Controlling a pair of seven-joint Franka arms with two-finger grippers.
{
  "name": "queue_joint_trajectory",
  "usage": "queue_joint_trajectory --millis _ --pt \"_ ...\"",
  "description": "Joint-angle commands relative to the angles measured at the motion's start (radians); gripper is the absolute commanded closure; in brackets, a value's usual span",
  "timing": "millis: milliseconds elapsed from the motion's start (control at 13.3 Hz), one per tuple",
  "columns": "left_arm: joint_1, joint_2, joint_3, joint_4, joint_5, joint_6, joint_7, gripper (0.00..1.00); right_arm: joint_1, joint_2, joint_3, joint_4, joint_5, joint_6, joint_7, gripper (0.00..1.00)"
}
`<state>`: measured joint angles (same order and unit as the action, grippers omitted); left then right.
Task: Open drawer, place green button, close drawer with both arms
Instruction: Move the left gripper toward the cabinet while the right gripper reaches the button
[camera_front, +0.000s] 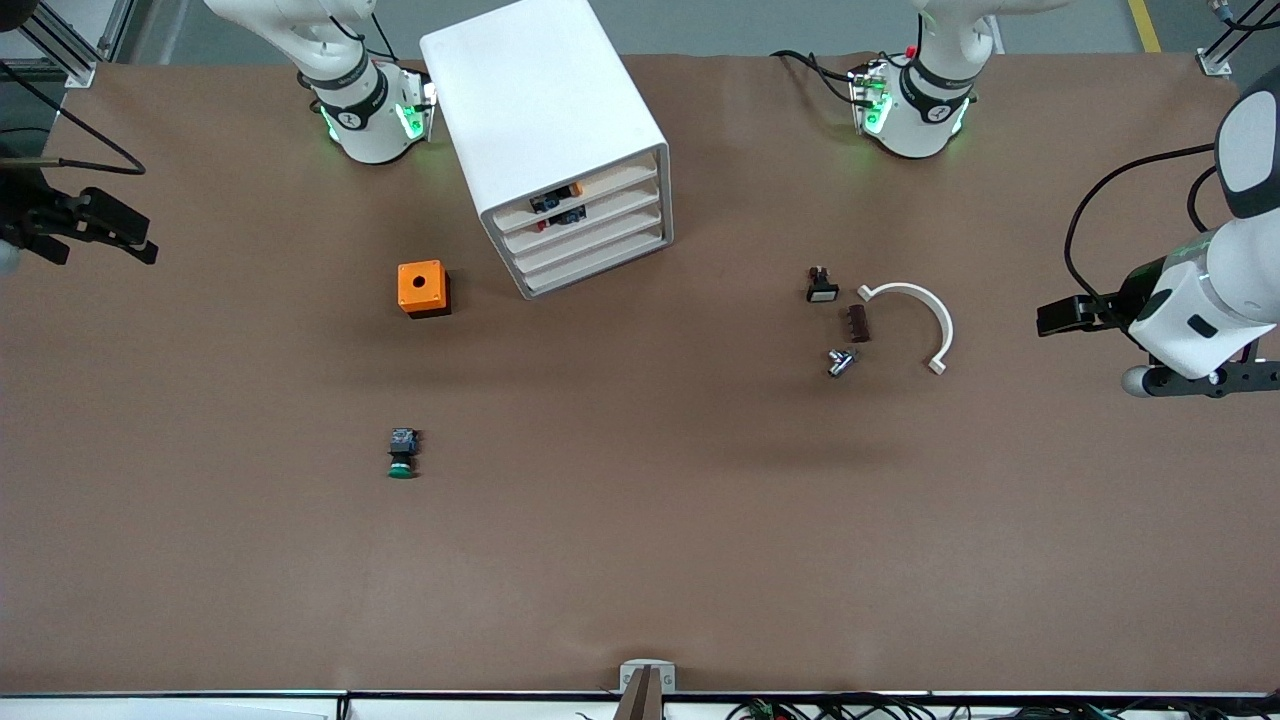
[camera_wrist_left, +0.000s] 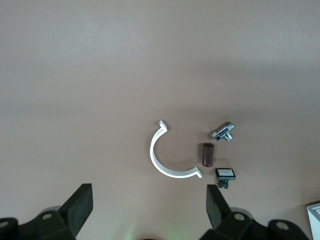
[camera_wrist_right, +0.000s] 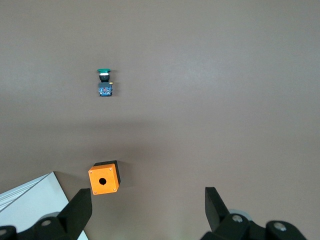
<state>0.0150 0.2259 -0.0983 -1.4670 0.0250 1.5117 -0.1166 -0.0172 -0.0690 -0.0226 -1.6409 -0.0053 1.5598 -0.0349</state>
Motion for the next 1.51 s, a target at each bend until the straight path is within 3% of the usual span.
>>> queue_joint_trajectory --millis 0,452,829,1433 --pt "-0.003 -0.019 0.002 0.001 0.013 -0.013 -0.012 0.00 0.009 -0.025 0.004 -0.017 0.004 0.002 0.001 0.00" --pt "-0.016 -0.008 -0.009 -0.003 -0.002 -0.018 -0.207 0.00 0.033 -0.025 0.007 -0.007 0.004 0.003 -0.007 0.00" --pt "-0.029 0.021 -0.023 -0.012 -0.094 -0.019 -0.469 0.00 0.026 -0.026 0.001 -0.010 0.001 -0.024 -0.013 0.00" --pt "-0.072 0.173 -0.046 -0.009 -0.318 -0.041 -1.065 0.00 0.022 0.012 0.003 -0.005 0.008 0.026 -0.011 0.00"
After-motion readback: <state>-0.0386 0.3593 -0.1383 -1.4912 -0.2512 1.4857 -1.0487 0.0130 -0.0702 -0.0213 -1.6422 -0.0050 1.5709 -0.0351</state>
